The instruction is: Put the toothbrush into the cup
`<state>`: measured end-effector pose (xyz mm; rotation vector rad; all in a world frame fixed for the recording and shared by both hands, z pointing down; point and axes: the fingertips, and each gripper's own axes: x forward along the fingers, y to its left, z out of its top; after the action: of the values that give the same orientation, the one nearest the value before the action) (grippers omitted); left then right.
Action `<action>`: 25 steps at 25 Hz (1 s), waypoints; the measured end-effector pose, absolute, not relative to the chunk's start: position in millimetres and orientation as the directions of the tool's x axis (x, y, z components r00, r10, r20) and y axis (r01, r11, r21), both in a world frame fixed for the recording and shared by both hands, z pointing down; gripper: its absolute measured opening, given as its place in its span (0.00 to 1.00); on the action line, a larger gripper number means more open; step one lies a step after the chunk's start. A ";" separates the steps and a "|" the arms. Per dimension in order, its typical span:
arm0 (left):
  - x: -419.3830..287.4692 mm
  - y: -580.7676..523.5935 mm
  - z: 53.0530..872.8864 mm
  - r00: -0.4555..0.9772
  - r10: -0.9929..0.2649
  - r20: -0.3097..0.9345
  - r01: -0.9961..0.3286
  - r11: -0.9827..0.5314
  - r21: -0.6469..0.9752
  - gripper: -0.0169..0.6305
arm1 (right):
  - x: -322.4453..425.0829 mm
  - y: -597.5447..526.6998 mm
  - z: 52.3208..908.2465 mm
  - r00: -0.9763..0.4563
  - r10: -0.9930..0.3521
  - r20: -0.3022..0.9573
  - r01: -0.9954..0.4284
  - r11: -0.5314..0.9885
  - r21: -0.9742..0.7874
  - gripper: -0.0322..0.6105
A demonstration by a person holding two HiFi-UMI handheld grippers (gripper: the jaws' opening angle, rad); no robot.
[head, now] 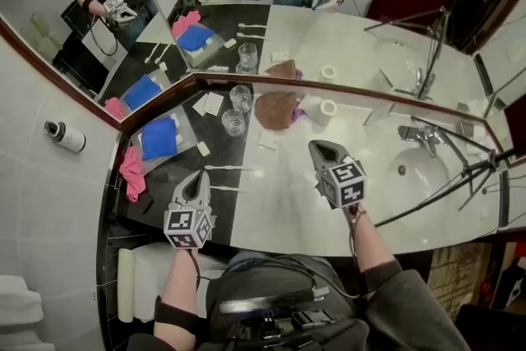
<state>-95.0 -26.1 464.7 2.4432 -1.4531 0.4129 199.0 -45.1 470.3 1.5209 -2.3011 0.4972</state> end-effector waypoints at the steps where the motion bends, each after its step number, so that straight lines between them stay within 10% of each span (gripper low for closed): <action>1: -88.0 -27.2 463.4 0.467 -0.802 0.372 -0.878 -0.472 0.084 0.03 | 212.0 -40.5 470.7 -0.351 -0.816 0.458 -0.934 0.342 -0.106 0.08; 25: -62.8 -19.1 479.2 0.428 -0.795 0.430 -0.899 -0.422 0.114 0.03 | 218.1 -39.4 468.3 -0.399 -0.795 0.456 -0.911 0.401 -0.098 0.08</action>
<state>-62.8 -19.1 479.2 2.3596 -1.4567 0.4471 218.1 -39.4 468.3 1.4784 -2.3265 0.4789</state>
